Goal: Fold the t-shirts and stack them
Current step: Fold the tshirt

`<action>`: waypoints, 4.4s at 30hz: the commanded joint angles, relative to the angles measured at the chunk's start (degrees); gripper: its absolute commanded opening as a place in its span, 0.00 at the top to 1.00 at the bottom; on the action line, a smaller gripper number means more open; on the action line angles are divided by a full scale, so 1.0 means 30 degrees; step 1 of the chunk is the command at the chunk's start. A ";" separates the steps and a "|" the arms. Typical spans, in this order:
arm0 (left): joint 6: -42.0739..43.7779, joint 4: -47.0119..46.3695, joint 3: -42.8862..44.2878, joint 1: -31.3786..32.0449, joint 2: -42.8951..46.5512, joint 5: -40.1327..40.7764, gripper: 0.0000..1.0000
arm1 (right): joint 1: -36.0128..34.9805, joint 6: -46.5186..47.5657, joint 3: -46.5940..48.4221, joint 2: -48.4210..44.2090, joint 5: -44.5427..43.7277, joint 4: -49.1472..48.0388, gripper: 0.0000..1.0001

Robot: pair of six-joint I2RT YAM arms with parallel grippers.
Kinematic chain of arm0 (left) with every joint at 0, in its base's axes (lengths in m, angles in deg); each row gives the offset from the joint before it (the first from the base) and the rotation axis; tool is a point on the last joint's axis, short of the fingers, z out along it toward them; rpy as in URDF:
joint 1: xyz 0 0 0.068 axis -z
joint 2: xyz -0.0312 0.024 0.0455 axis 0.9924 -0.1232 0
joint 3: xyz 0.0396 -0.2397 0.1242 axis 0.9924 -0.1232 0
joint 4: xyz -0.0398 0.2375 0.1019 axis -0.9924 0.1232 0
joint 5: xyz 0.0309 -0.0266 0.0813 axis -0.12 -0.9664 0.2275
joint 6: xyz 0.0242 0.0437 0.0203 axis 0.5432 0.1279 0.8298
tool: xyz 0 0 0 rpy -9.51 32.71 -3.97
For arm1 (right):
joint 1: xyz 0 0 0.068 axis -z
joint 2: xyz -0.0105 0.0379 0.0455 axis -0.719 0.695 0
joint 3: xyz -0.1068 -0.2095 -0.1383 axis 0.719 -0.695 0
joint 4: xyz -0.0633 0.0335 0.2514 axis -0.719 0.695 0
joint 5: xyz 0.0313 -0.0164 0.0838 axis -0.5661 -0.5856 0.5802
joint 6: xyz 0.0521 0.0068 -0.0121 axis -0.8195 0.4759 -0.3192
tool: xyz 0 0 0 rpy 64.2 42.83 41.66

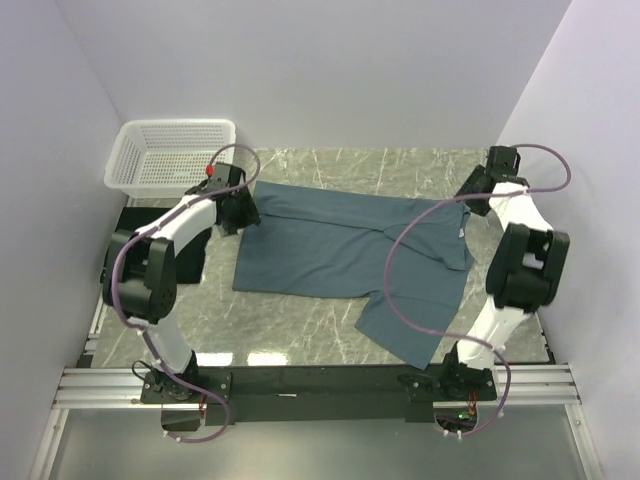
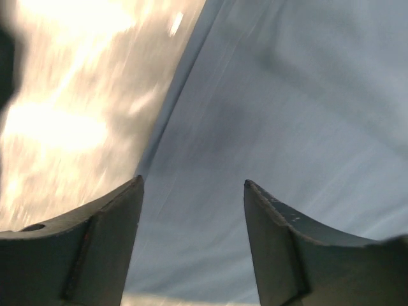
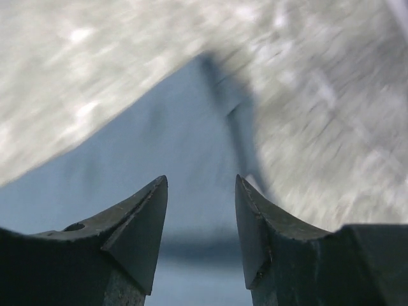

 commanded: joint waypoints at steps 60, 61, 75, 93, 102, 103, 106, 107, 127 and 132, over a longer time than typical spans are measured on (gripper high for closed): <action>0.3958 -0.6498 0.6240 0.0043 -0.6418 0.2532 0.84 | -0.5705 -0.2253 -0.6874 -0.3034 1.2169 -0.7890 0.49; 0.4075 -0.6174 0.6735 0.0043 -0.6506 0.2798 0.86 | -0.5705 -0.2224 -0.6902 -0.3005 1.2169 -0.7832 0.49; 0.5308 -0.3214 0.9201 0.0043 -0.7853 0.4995 0.66 | -0.5734 -0.1815 -0.6581 -0.2507 1.1759 -0.7041 0.49; -0.0582 -0.1661 0.6769 0.0159 -0.4020 0.1924 0.43 | -0.3951 -0.2837 -0.7193 -0.3997 0.8013 -0.6045 0.50; 0.1346 0.0450 0.3235 0.0394 0.1251 0.2212 0.18 | -0.3332 -0.2667 -0.9596 -0.8215 0.2095 -0.3909 0.49; 0.1612 0.0422 0.2615 0.0394 0.1924 0.2389 0.15 | -0.3448 -0.2461 -0.9743 -0.8480 0.1714 -0.3674 0.49; 0.2347 -0.0017 -0.0636 0.0394 0.5323 0.3706 0.05 | -0.5318 -0.1143 -0.9686 -0.8893 -0.1156 -0.2326 0.49; 0.2377 -0.0337 -0.1919 0.0394 0.6606 0.4028 0.05 | -0.6166 -0.0792 -0.9396 -0.8632 -0.2031 -0.2121 0.50; 0.3139 -0.1336 -0.5916 0.0394 1.2301 0.5261 0.10 | -1.1271 0.6301 -0.7781 -0.3212 -1.0739 -0.1678 0.54; 0.3168 -0.1424 -0.6004 0.0394 1.2332 0.5262 0.11 | -1.1389 0.6477 -0.7752 -0.2653 -1.1706 -0.1854 0.56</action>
